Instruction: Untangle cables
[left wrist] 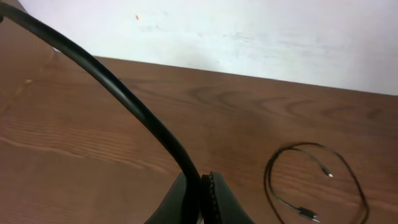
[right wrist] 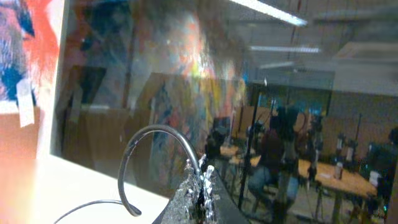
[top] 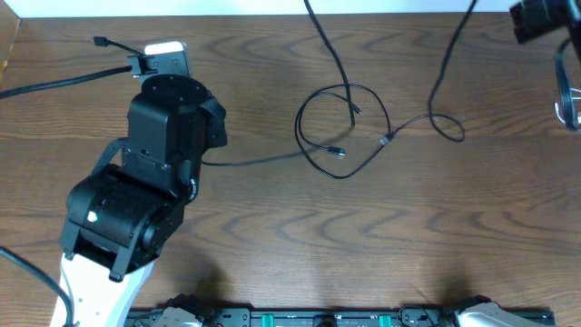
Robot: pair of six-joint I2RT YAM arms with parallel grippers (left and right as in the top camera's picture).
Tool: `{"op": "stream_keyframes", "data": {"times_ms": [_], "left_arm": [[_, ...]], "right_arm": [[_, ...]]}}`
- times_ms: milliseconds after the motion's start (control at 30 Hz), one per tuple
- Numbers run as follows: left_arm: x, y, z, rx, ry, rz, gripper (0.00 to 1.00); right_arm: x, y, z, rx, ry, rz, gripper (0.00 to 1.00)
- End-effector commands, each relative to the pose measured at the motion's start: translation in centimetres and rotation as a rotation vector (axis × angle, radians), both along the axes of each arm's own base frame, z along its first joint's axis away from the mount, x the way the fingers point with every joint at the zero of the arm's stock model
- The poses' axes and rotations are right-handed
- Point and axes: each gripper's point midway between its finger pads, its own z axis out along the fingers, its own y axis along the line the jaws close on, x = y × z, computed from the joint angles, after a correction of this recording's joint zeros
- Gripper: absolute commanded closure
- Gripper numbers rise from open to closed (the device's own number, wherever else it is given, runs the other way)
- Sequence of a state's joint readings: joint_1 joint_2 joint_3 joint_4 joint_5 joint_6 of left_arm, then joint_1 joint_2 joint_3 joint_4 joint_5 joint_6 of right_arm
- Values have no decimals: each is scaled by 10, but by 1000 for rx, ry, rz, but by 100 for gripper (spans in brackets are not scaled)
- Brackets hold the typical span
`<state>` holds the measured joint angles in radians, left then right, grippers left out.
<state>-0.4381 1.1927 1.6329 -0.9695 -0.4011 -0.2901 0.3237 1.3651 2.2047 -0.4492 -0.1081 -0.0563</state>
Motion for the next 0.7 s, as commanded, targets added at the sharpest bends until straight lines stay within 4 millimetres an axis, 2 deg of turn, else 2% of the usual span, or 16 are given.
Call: {"op": "stream_keyframes", "data": {"times_ms": [0, 100, 267, 433, 567, 667], "left_arm": [[5, -17, -9, -63, 42, -59, 92], [10, -33, -21, -90, 91, -115, 92], [20, -54, -43, -119, 173, -183, 92], [24, -73, -59, -160, 240, -252, 92], [22, -87, -73, -192, 304, -303, 92], [18, -93, -91, -196, 385, -320, 92]], "right_arm": [[23, 9, -25, -42, 87, 9, 99], [43, 20, -55, -76, 194, 34, 99], [74, 49, -115, -147, 393, 141, 99], [102, 68, -176, -173, 600, 200, 99], [121, 81, -234, -198, 792, 240, 99], [130, 93, -283, -222, 949, 289, 99]]}}
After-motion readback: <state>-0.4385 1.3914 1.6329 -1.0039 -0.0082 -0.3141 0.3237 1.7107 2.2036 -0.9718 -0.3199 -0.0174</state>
